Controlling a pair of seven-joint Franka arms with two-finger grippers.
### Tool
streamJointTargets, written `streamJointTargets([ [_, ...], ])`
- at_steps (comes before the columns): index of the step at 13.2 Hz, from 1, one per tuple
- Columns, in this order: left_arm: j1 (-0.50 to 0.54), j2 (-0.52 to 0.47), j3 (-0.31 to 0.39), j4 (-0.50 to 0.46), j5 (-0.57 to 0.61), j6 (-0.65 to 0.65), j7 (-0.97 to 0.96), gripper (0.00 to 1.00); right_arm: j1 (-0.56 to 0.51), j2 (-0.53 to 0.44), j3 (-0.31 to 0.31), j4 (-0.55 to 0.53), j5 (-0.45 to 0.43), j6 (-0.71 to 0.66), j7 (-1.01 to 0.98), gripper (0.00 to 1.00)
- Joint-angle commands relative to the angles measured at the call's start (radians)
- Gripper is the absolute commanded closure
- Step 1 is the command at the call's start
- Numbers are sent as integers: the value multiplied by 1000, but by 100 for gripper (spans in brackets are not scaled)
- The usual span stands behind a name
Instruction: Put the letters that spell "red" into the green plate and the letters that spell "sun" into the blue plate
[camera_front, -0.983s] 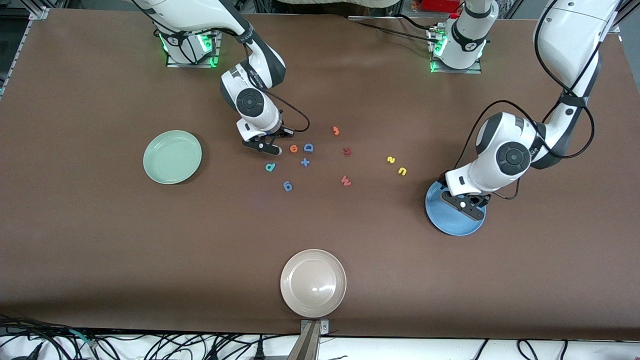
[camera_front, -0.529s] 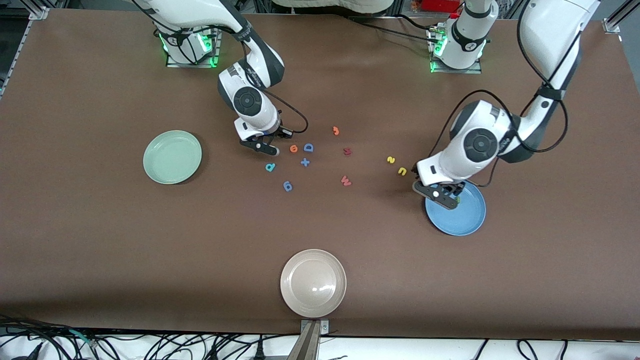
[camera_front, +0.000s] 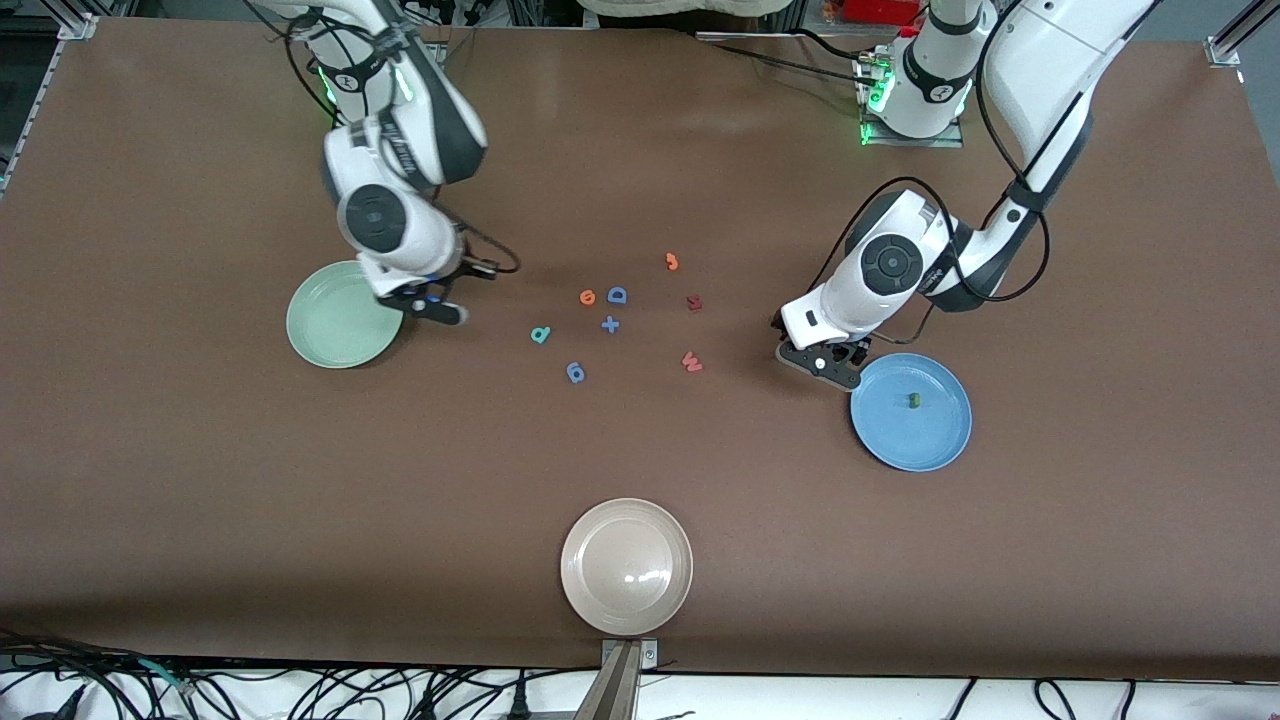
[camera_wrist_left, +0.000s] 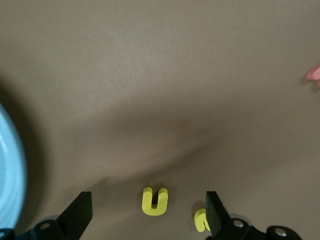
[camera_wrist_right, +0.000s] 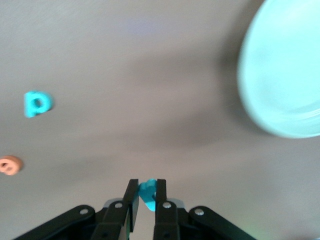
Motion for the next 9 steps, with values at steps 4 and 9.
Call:
streamJointTargets([
  [4,6,34,-3,-19,160,30,-119,4,3,-11,-262,-17,10,-51,-414,92],
  [9,11,49,-3,-28,191,30,-131,13,-6,113,-307,-56,13,98,-528,91],
])
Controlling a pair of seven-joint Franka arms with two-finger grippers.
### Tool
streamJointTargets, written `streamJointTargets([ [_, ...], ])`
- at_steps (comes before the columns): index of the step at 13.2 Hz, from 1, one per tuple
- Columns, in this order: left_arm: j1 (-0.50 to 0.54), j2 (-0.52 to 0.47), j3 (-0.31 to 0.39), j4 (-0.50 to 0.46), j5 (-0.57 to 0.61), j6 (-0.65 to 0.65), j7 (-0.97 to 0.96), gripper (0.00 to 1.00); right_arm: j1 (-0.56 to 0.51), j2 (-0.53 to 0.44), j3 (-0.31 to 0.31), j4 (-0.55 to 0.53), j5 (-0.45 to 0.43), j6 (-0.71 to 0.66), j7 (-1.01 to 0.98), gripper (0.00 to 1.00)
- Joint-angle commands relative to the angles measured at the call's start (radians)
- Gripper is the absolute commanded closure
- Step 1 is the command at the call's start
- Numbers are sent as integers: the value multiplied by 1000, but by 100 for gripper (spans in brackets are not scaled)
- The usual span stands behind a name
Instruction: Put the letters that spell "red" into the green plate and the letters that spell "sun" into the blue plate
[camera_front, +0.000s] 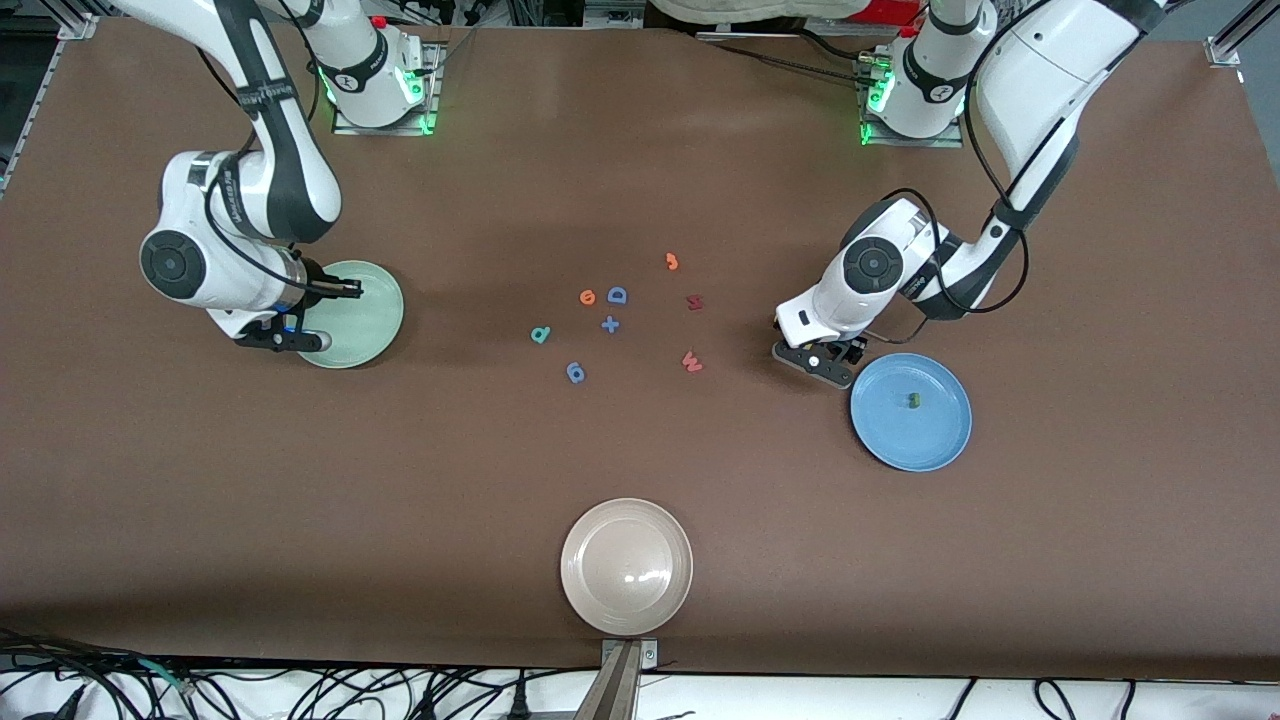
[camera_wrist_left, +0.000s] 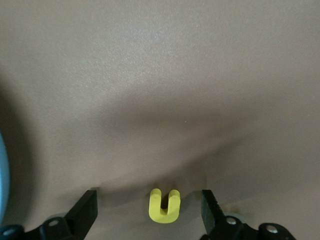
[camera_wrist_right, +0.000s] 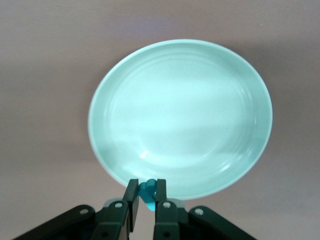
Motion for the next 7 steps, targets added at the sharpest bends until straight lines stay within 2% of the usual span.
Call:
streamJointTargets([
  [1,9,2,-6,-20,39,13,-23,28,3,69,3,-34,13,95,-34,91],
  [4,11,-5,-8,-28,39,13,-23,70,-3,129,3,-39,25,141,-62,91],
  [5,14,-7,-8,-28,39,13,-23,81,-3,131,3,-39,39,138,-62,90],
  [7,19,-18,-10,-26,39,10,-22,87,-3,131,5,-48,53,132,-62,90],
])
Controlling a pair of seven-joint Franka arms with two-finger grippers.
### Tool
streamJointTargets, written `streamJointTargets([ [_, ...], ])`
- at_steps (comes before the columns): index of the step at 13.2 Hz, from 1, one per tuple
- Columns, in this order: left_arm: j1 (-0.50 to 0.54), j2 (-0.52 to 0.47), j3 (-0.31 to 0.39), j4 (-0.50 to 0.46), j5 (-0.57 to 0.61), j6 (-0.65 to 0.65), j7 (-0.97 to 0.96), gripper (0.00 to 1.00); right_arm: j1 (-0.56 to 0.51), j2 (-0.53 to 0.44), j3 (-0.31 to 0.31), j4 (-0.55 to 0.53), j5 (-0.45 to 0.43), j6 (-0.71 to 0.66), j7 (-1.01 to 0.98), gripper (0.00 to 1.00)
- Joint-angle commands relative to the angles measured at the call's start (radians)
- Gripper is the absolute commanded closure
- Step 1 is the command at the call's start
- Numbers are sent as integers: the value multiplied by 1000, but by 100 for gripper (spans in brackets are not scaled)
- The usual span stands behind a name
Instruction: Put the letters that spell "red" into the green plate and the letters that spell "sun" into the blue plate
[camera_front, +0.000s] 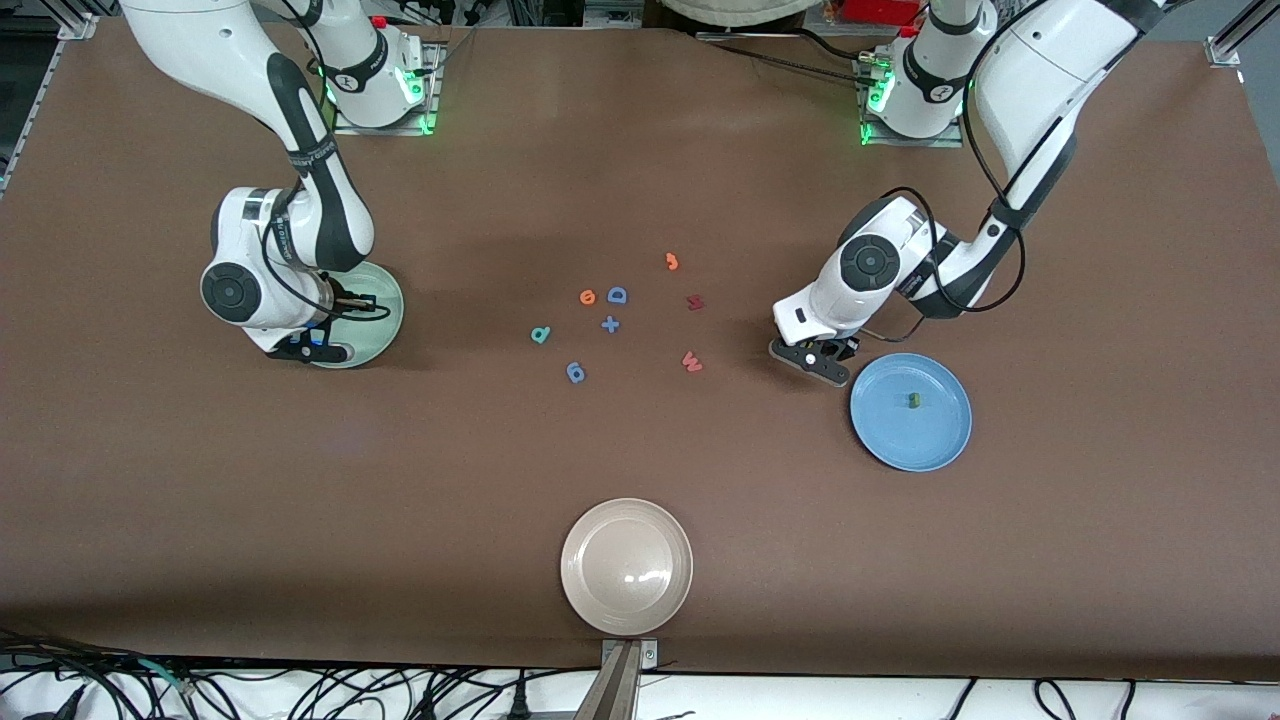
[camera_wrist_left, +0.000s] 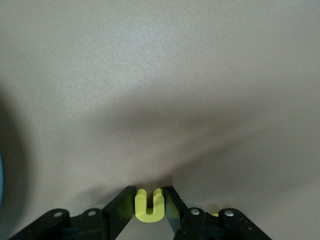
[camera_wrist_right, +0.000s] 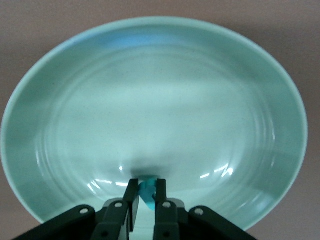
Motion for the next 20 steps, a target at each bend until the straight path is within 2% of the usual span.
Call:
streamJointTargets([
  [1,15,-22,0,-19,39,1,-18,87,-4,-11,2,-18,53,-2,-31,90],
  [4,15,-80,-2,-1,37,-42,-8,89,-4,-15,2,-24,64,-11,-32,89],
  [6,17,-85,-2,16,36,-53,-5,89,-4,-14,3,-24,69,-13,-32,86],
  [7,18,-86,-2,34,34,-58,-5,89,-4,-14,3,-24,69,-13,-32,69],
  [8,17,-86,-3,45,28,-88,-5,89,-4,-15,3,-24,69,-13,-32,34],
  [9,17,-94,-9,72,25,-134,-5,89,-4,-23,2,-22,69,-23,-32,22],
  [10,17,-100,-25,99,25,-192,-4,89,-4,-40,2,-13,70,-61,-31,16],
  [12,12,-98,-31,180,22,-289,39,89,-4,-75,0,36,76,-156,-14,11],
  [15,44,-77,-17,241,23,-329,219,89,5,-83,9,148,110,-301,58,12],
  [18,124,-48,-16,257,34,-321,366,84,17,-89,78,211,110,-293,138,12],
  [19,133,-48,-16,252,36,-321,367,63,22,-81,92,246,110,-295,175,12],
  [20,135,-48,-16,252,36,-321,367,32,25,-75,112,272,112,-292,225,12],
])
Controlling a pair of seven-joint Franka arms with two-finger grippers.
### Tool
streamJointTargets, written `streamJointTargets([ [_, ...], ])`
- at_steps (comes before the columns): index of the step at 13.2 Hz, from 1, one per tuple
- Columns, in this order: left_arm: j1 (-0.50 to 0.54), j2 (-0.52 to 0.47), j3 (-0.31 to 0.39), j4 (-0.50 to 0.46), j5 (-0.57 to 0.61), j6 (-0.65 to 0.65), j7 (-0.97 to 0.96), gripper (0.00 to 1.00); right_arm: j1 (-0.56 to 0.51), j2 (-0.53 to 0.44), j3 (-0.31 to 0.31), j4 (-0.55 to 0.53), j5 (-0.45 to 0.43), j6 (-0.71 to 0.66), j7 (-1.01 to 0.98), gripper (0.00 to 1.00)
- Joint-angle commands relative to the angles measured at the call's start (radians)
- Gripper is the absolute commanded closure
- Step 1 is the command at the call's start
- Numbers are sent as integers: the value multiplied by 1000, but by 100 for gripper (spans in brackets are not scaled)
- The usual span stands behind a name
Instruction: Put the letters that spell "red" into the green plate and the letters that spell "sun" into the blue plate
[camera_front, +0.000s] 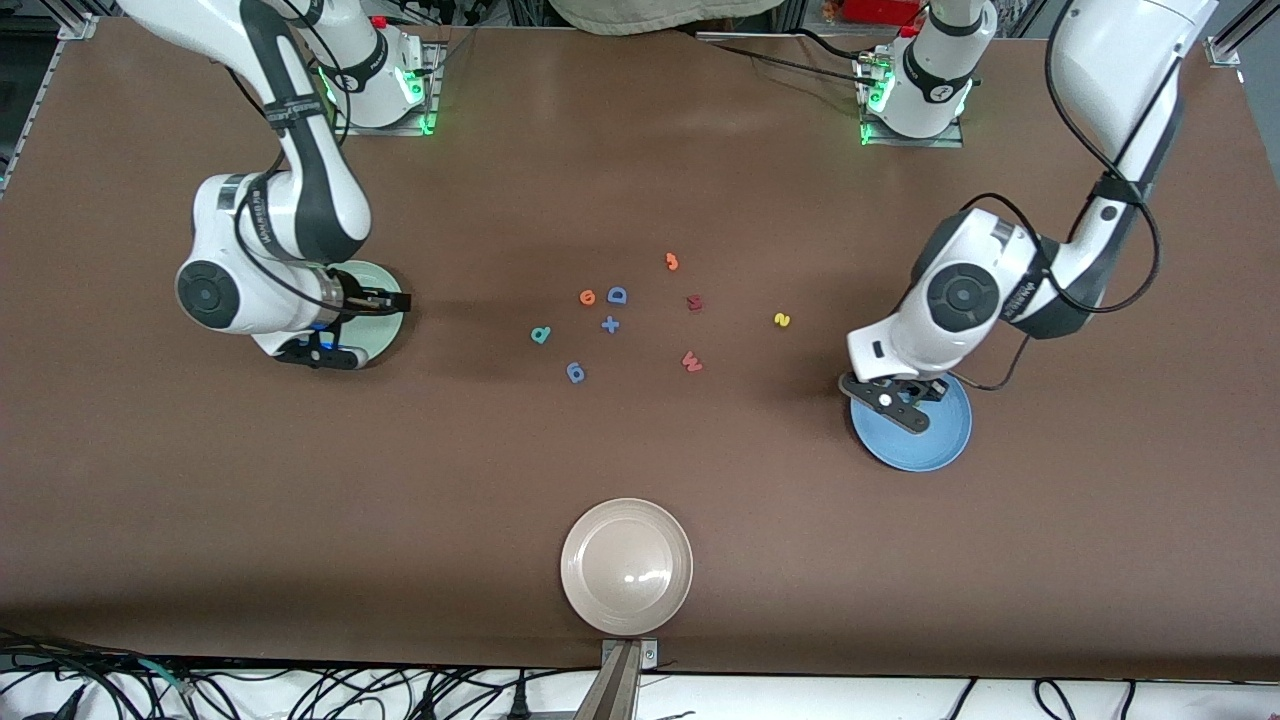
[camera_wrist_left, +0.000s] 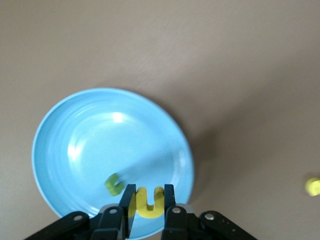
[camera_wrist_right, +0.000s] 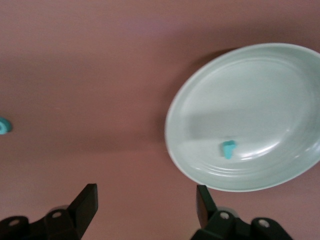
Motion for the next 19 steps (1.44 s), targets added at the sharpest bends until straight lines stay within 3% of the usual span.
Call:
streamJointTargets([
  [1,6,15,-12,18,35,-9,15,0,16,32,51,80,20,-3,147,12],
  [4,6,14,-14,18,30,-10,15,0,66,100,122,102,22,139,421,10],
  [8,-13,10,-32,10,-12,-10,-17,0,194,241,131,131,20,346,712,10],
  [10,-11,3,-60,-14,-107,-10,-120,0,220,278,131,135,22,409,773,10],
  [13,-19,4,-127,-62,-109,-9,-352,0,225,287,136,145,25,410,789,10],
  [16,-78,7,-138,-111,-101,-6,-577,0,225,290,153,145,63,413,795,12],
  [19,-83,4,-138,-238,-100,170,-652,0,226,306,154,143,65,419,795,15],
])
